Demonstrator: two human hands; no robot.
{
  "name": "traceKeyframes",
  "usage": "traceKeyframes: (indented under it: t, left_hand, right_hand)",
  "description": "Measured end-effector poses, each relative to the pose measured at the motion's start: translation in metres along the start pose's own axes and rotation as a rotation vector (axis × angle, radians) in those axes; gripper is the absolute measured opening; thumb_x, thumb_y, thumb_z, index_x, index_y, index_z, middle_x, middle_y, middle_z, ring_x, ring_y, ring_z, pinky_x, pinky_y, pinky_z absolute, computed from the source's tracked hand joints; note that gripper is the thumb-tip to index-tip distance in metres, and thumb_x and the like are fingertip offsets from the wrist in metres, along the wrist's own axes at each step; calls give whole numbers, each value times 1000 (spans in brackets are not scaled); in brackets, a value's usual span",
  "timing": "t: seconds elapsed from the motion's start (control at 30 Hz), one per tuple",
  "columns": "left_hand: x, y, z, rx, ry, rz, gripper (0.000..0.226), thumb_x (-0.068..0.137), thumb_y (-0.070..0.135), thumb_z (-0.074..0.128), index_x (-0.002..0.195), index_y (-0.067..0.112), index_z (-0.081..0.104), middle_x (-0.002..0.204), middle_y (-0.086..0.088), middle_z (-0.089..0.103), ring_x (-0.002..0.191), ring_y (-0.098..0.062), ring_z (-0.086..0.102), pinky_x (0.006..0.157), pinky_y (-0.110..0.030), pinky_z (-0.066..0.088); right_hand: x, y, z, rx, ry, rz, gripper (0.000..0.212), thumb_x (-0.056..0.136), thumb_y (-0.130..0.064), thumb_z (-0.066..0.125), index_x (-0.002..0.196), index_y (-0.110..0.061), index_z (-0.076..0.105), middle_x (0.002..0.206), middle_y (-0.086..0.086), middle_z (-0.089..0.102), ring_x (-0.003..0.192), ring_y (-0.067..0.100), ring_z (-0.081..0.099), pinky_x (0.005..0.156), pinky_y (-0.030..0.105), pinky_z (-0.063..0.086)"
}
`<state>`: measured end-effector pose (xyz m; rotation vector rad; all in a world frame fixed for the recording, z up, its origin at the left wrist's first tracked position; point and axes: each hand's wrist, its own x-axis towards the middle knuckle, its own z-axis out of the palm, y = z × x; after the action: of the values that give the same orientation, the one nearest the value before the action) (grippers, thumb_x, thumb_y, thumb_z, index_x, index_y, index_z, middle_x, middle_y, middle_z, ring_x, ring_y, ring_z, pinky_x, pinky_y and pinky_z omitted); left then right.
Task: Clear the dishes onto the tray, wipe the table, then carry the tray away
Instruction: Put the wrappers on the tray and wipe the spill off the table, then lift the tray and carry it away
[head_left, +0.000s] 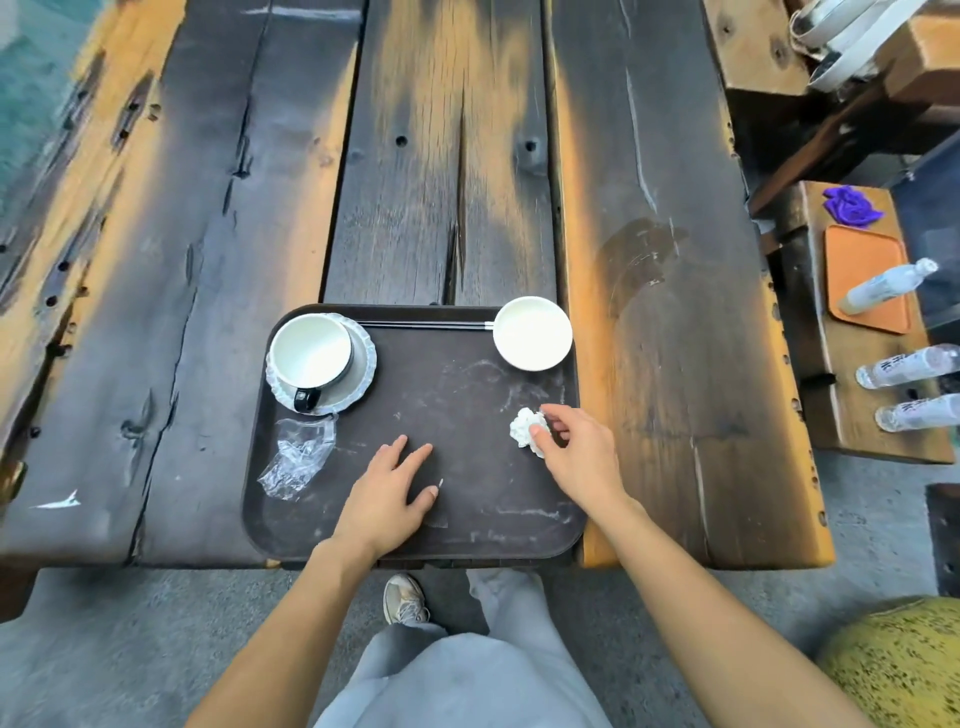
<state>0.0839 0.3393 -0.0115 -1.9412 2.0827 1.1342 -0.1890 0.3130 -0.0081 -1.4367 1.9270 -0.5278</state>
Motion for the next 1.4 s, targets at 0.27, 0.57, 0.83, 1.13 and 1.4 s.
traceKeyframes:
  t: [0.27, 0.57, 0.83, 1.13, 1.4]
  left_hand:
    - [-30, -68, -60, -423, 860, -109, 16, 98, 38, 58, 88, 29, 68, 77, 11, 68, 74, 3, 60, 71, -12, 43]
    - [-16, -186, -68, -550, 654, -321, 21, 100, 33, 56, 114, 20, 65, 109, -7, 71, 84, -28, 66, 89, -46, 54]
    - [23, -195, -58, -497, 572, -172, 35, 88, 48, 58, 103, 20, 72, 89, -6, 72, 87, -29, 66, 87, -45, 54]
    - [55, -203, -41, -238, 784, -118, 33, 99, 48, 49, 87, 20, 59, 63, 6, 61, 69, -15, 50, 65, -31, 36]
    - [47, -200, -39, -199, 845, -174, 38, 97, 51, 49, 82, 19, 62, 67, 3, 60, 72, -21, 57, 72, -32, 38]
  right_hand:
    - [-20, 25, -1, 190, 266, 349, 36, 94, -43, 62, 118, -18, 72, 97, -7, 72, 94, 10, 66, 83, 22, 43]
    - [-15, 44, 10, 101, 327, 351, 15, 87, -39, 72, 91, -26, 79, 80, -12, 73, 87, 14, 67, 95, 29, 41]
    - [5, 44, 15, 210, 420, 360, 14, 77, -45, 79, 83, -33, 80, 75, -18, 74, 87, 14, 71, 99, 43, 51]
    - [29, 53, 34, 26, 509, 150, 16, 89, -37, 66, 92, -23, 74, 63, -16, 62, 68, 7, 61, 85, 18, 39]
    - [38, 56, 40, -108, 425, 83, 14, 94, -30, 57, 89, -18, 62, 65, -8, 56, 73, 22, 56, 71, 27, 34]
